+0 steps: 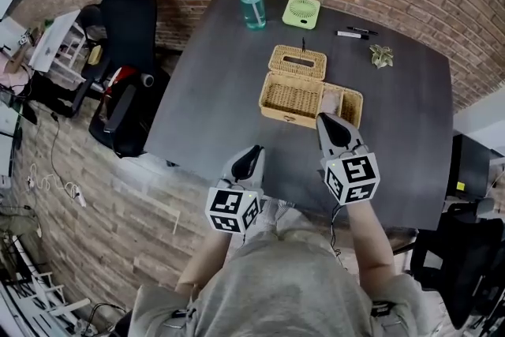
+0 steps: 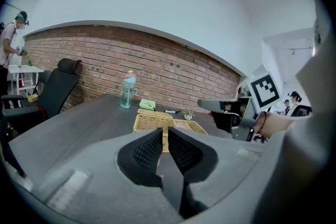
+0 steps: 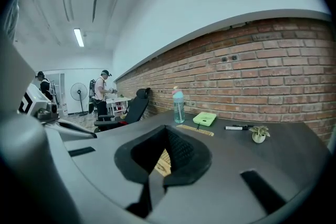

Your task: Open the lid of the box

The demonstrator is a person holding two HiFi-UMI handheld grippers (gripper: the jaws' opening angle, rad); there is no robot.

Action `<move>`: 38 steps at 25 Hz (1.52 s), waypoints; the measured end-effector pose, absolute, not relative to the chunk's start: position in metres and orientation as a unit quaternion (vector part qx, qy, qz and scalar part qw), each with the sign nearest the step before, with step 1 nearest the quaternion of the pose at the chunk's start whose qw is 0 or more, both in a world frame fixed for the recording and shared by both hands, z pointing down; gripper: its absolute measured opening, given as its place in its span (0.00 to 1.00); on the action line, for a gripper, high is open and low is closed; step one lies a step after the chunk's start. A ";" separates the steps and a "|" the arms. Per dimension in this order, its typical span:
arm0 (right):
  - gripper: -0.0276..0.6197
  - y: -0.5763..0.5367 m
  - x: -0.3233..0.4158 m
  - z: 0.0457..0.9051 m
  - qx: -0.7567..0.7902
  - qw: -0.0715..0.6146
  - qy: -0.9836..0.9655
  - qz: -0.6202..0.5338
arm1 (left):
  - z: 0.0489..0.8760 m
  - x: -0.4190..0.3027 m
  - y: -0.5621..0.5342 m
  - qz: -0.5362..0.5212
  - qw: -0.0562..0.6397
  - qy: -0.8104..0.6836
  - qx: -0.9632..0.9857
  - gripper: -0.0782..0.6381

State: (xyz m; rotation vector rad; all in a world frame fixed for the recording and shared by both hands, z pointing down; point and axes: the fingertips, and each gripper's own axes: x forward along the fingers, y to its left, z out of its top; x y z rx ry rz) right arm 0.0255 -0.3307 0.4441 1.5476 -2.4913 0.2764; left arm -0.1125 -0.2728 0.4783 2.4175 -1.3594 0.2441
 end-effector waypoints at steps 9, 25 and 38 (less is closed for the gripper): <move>0.05 -0.233 -0.002 0.447 0.534 0.101 -0.835 0.084 | 0.472 -0.133 -0.199 0.082 0.167 -0.469 0.863 0.15; 0.05 -0.079 -0.040 0.435 0.537 0.080 -0.837 0.074 | 0.452 -0.168 -0.068 0.075 0.143 -0.472 0.867 0.15; 0.05 -0.007 -0.068 0.423 0.524 0.058 -0.848 0.058 | 0.445 -0.188 -0.004 0.072 0.133 -0.476 0.867 0.15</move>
